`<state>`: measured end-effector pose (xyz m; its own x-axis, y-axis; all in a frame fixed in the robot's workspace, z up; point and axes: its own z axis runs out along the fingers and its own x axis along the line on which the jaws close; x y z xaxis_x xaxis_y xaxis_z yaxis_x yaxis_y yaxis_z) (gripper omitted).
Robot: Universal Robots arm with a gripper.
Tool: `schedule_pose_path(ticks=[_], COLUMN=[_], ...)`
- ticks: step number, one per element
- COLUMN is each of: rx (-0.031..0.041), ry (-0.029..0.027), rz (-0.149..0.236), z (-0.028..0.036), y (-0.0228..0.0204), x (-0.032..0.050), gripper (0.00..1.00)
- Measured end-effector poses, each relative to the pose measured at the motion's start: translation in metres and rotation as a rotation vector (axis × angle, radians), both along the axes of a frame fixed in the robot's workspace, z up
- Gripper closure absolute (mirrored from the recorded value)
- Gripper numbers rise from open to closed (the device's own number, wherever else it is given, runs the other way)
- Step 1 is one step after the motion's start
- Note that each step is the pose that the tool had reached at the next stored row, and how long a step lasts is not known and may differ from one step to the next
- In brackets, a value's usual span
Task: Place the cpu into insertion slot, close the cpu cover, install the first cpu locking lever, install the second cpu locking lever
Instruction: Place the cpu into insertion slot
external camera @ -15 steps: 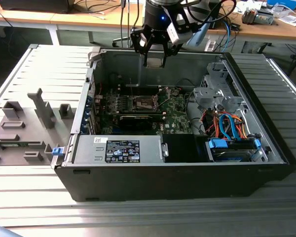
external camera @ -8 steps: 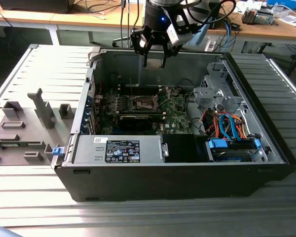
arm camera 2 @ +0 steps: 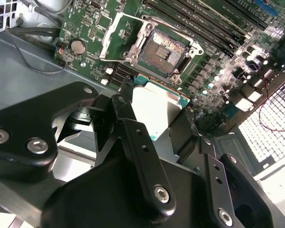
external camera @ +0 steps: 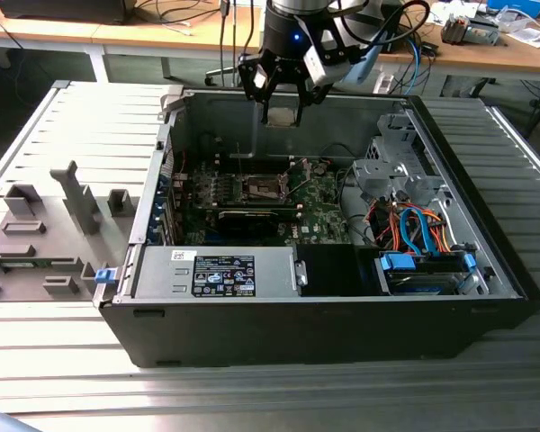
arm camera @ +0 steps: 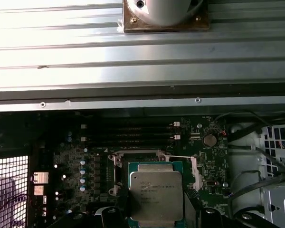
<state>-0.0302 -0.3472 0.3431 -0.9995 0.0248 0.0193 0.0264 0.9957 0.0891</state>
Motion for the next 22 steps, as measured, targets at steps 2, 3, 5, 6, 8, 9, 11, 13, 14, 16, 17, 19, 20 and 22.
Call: schedule_pose_path(ticks=[2, 3, 5, 6, 8, 9, 11, 13, 14, 16, 17, 19, 20, 22], rx=[0.0000, 0.0000, 0.0000, 0.0000, 0.0000, 0.0000, 0.0001, 0.0000, 0.0000, 0.0000, 0.0001, 0.0000, 0.0000, 0.0001], ry=[0.0000, 0.0000, -0.0001, 0.0000, 0.0000, 0.0000, -0.0001, 0.0000, 0.0000, 0.0000, 0.0000, 0.0000, 0.0000, 0.0000], rz=[0.000, 0.000, 0.000, 0.000, 0.000, 0.000, 0.000, 0.000, 0.000, 0.000, 0.000, 0.000, 0.000, 0.000], z=[-0.0006, -0.0008, -0.0017, -0.0019, -0.0026, -0.0029, -0.0036, -0.0040, -0.0042, -0.0049, -0.0054, -0.0062, -0.0065, -0.0071], y=[-0.0001, -0.0001, -0.0003, -0.0003, -0.0004, -0.0005, -0.0006, -0.0007, -0.0008, -0.0010, -0.0010, -0.0012, -0.0012, -0.0013], x=[0.0000, 0.0000, 0.0000, 0.0000, 0.0000, 0.0000, 0.0000, 0.0000, 0.0000, 0.0000, 0.0000, 0.0000, 0.0000, 0.0000], gripper=[0.46, 0.46, 0.46, 0.46, 0.46, 0.46, 0.46, 0.46, 0.46, 0.46, 0.46, 0.46, 0.46, 0.46])
